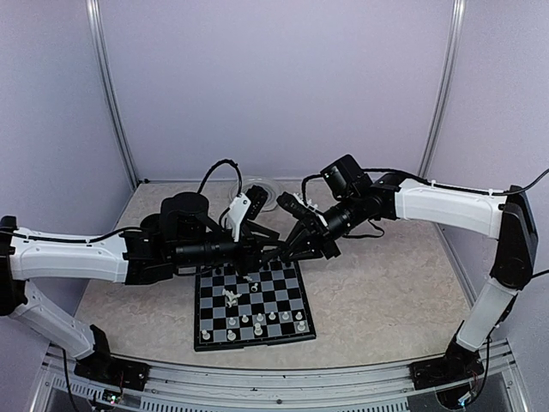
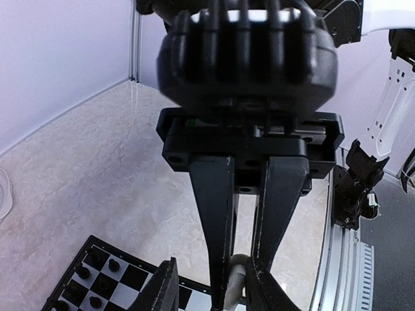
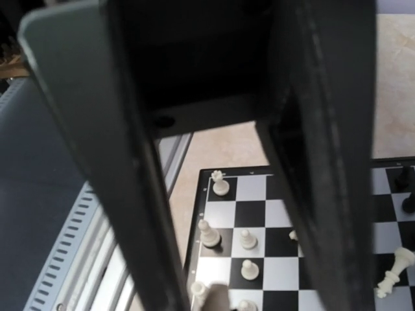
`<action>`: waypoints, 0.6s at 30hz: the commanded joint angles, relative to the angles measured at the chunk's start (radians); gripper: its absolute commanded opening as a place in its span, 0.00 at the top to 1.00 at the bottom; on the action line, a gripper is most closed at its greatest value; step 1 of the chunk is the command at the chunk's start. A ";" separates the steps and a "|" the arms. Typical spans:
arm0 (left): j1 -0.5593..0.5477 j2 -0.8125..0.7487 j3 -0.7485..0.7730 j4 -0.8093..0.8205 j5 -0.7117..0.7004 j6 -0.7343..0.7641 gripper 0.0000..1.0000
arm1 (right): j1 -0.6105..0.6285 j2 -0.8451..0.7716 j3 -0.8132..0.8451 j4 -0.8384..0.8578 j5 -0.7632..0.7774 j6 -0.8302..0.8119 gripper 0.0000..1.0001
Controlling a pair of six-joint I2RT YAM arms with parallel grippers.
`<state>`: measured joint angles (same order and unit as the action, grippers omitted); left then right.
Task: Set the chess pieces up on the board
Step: Pass from the right arm to the left
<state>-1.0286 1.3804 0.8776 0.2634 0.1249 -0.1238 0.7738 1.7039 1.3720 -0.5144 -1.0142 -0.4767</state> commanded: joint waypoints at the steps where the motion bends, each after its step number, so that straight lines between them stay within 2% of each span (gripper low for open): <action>1: -0.001 0.023 0.046 -0.033 0.052 0.016 0.67 | -0.002 -0.027 -0.005 0.000 -0.058 -0.011 0.91; 6: 0.002 0.063 0.075 -0.084 0.136 0.001 0.76 | -0.003 -0.027 -0.001 -0.001 -0.045 -0.017 0.90; 11: 0.009 0.078 0.075 -0.117 0.173 -0.019 0.78 | -0.005 -0.030 0.004 0.000 -0.035 -0.016 0.90; 18: 0.031 0.016 0.016 -0.110 0.194 -0.043 0.68 | -0.007 -0.038 0.004 0.004 -0.028 -0.011 0.90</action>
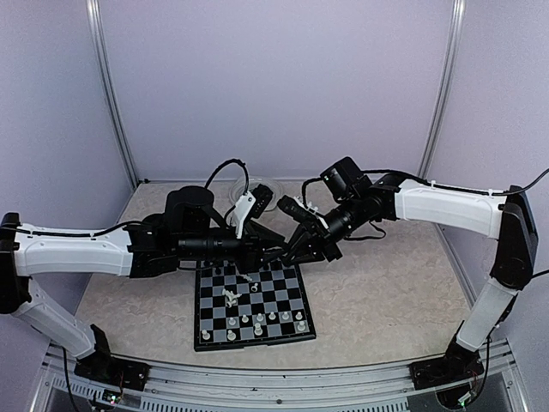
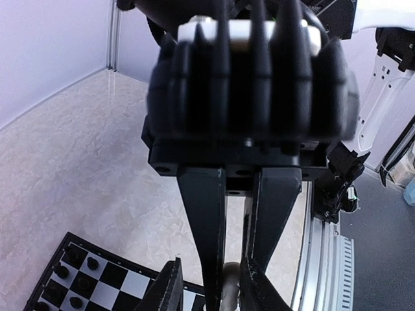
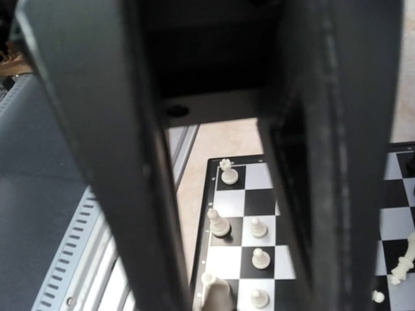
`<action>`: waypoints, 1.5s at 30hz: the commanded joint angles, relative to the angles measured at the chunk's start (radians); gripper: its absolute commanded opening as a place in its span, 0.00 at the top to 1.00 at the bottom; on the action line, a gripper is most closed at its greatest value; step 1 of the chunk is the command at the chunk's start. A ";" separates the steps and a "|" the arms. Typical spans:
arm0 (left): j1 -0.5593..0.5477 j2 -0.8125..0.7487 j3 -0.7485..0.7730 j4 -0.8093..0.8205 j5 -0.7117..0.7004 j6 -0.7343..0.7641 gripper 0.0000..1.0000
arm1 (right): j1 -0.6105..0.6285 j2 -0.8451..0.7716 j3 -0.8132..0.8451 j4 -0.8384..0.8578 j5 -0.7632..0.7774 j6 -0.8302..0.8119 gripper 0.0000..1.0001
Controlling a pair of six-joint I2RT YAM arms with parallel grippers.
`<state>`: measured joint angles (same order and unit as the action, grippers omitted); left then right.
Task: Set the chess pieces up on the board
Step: Pass from the right arm to the left
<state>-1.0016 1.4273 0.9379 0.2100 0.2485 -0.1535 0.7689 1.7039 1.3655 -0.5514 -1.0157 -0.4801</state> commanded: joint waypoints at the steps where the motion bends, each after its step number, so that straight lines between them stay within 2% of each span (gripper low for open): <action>1: 0.009 -0.047 -0.055 -0.050 0.079 -0.017 0.69 | -0.002 -0.036 0.010 0.041 -0.027 -0.007 0.90; 10: 0.016 -0.046 -0.068 -0.044 0.130 -0.021 0.78 | -0.002 -0.006 0.029 0.038 -0.045 0.003 0.90; 17: 0.021 -0.048 -0.059 -0.025 0.140 -0.016 0.79 | -0.002 0.008 0.029 0.027 -0.045 -0.002 0.88; 25: 0.025 -0.021 -0.029 -0.037 0.179 -0.007 0.90 | -0.002 0.023 0.037 0.021 -0.041 -0.006 0.87; 26: 0.026 -0.020 -0.027 -0.037 0.177 -0.009 0.89 | -0.002 0.024 0.037 0.022 -0.041 -0.008 0.87; 29: 0.025 -0.024 -0.027 -0.033 0.157 -0.008 0.75 | -0.002 0.027 0.039 0.020 -0.039 -0.009 0.87; 30: 0.025 -0.025 -0.028 -0.030 0.154 -0.007 0.74 | -0.002 0.027 0.040 0.019 -0.038 -0.009 0.87; 42: 0.031 -0.011 -0.022 -0.018 0.192 -0.010 0.93 | -0.002 0.042 0.036 0.016 -0.038 -0.013 0.85; 44: 0.033 -0.014 -0.021 -0.024 0.189 -0.015 0.96 | -0.003 0.043 0.036 0.013 -0.032 -0.017 0.82; 45: 0.034 -0.016 -0.018 -0.034 0.184 -0.017 0.96 | -0.003 0.041 0.036 0.010 -0.023 -0.022 0.76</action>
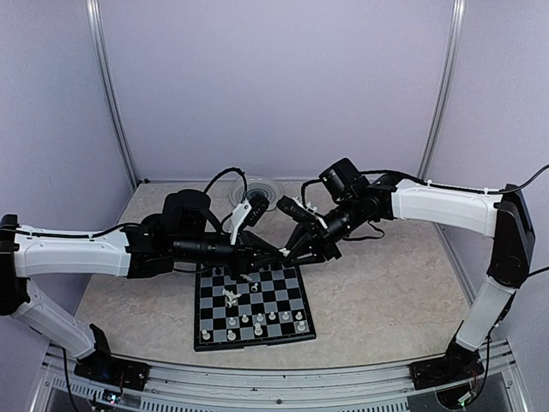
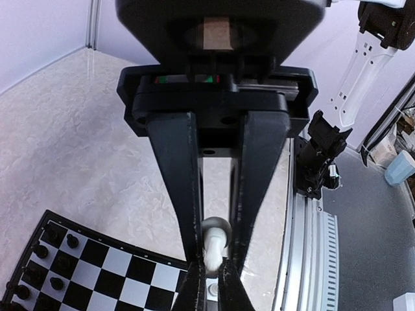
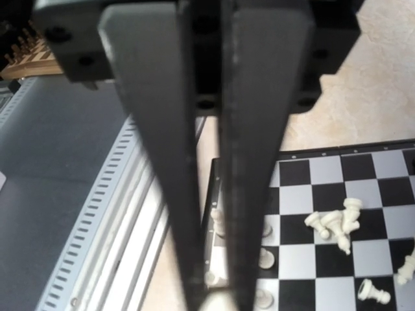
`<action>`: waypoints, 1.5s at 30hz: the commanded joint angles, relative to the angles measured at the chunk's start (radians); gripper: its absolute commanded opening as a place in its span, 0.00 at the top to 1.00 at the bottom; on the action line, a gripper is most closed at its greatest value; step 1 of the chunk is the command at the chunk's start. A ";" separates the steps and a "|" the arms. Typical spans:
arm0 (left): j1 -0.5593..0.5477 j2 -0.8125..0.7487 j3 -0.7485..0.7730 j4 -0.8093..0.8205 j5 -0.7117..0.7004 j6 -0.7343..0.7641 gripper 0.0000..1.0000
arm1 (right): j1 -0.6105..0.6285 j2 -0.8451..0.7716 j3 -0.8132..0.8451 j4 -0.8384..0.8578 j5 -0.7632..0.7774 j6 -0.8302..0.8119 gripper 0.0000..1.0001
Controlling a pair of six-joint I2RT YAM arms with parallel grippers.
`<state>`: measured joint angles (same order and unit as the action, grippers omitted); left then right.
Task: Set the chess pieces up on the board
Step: Pass from the right arm to the left, then place the knight at b1.
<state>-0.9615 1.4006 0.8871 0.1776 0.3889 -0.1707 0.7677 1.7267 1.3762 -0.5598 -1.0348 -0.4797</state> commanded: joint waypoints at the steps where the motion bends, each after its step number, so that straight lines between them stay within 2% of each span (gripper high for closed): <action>1: -0.006 0.004 0.037 -0.019 0.035 0.000 0.97 | -0.001 0.013 0.026 0.012 0.003 -0.031 0.66; 2: -0.005 -0.003 0.050 -0.045 0.026 0.003 0.97 | -0.002 0.003 0.026 0.001 0.005 -0.048 0.50; 3: -0.004 -0.010 0.065 -0.086 0.021 0.007 0.97 | -0.005 -0.008 0.023 -0.003 0.012 -0.056 0.12; 4: -0.004 -0.024 0.087 -0.132 0.017 0.014 0.97 | -0.009 -0.020 0.020 -0.010 0.023 -0.064 0.02; 8: -0.011 -0.079 0.171 -0.451 -0.064 0.063 0.97 | -0.053 -0.074 0.005 -0.031 0.078 -0.118 0.01; 10: -0.019 -0.102 0.189 -0.593 -0.124 0.081 0.96 | -0.079 -0.100 -0.017 0.002 0.154 -0.116 0.01; 14: -0.051 -0.166 0.178 -0.793 -0.244 0.056 0.96 | -0.084 -0.107 -0.079 0.137 0.508 -0.070 0.01; 17: -0.095 -0.205 0.146 -0.863 -0.308 -0.011 0.96 | -0.084 -0.094 -0.102 0.185 0.658 -0.071 0.01; 21: -0.188 -0.230 0.121 -0.934 -0.433 -0.124 0.96 | -0.084 -0.076 -0.114 0.212 0.685 -0.066 0.01; 27: -0.278 -0.141 0.102 -0.951 -0.451 -0.220 0.95 | -0.083 -0.062 -0.106 0.201 0.679 -0.074 0.01; 32: -0.313 -0.071 0.061 -0.979 -0.466 -0.317 0.95 | -0.083 -0.077 -0.119 0.194 0.661 -0.076 0.01; 37: -0.315 -0.105 0.002 -0.939 -0.479 -0.416 0.96 | -0.082 -0.086 -0.122 0.194 0.643 -0.079 0.01; 45: -0.309 -0.085 -0.058 -0.894 -0.473 -0.457 0.96 | -0.077 -0.067 -0.119 0.183 0.624 -0.083 0.01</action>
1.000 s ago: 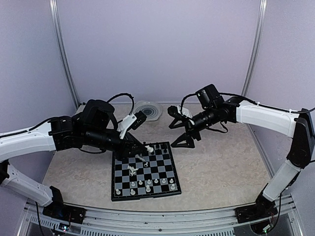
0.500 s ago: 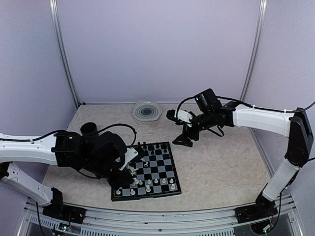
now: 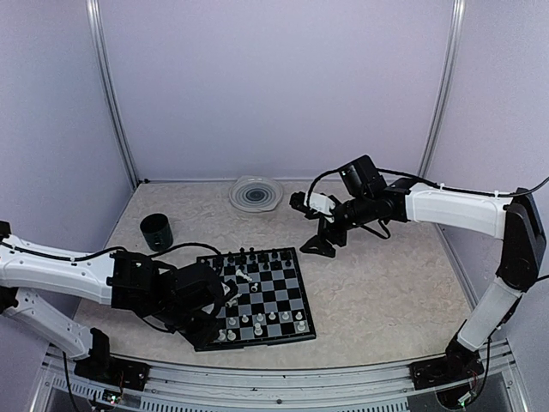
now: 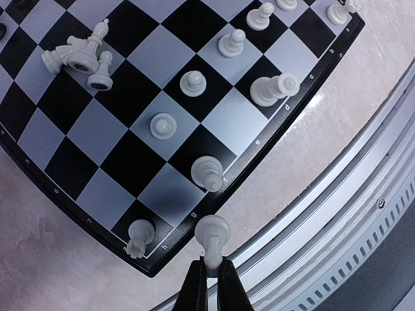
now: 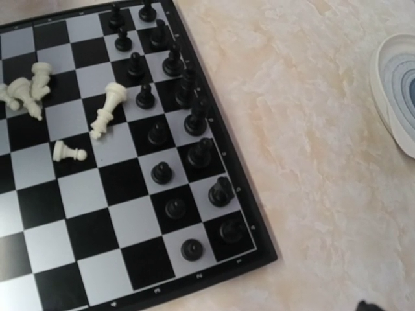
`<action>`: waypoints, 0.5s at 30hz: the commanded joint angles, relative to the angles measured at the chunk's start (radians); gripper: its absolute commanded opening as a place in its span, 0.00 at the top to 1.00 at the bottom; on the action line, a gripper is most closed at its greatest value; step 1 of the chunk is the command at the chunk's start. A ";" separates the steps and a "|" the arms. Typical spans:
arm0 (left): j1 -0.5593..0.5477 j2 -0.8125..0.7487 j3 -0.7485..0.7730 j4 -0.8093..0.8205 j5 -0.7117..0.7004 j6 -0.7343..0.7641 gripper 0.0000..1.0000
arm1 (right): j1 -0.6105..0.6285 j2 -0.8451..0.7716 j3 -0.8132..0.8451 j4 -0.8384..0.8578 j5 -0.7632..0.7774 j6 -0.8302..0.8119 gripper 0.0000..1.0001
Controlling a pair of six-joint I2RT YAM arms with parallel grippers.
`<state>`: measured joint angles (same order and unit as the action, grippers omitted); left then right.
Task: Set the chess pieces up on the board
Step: Place the knight at b1.
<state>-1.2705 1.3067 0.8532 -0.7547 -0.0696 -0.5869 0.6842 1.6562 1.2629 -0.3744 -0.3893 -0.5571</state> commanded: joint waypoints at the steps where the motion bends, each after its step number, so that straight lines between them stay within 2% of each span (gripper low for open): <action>1: 0.000 0.019 -0.027 0.043 -0.017 -0.040 0.96 | 0.006 0.003 -0.005 -0.005 -0.021 -0.006 0.01; 9: 0.056 0.037 -0.039 0.044 -0.042 -0.024 0.95 | 0.006 -0.004 -0.009 -0.009 -0.033 -0.007 0.01; 15: 0.092 0.016 -0.064 0.101 -0.007 0.005 0.94 | 0.008 0.007 -0.008 -0.015 -0.036 -0.012 0.01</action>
<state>-1.1900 1.3403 0.8074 -0.7063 -0.0898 -0.6006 0.6849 1.6562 1.2629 -0.3752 -0.4084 -0.5606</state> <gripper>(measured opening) 0.056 0.992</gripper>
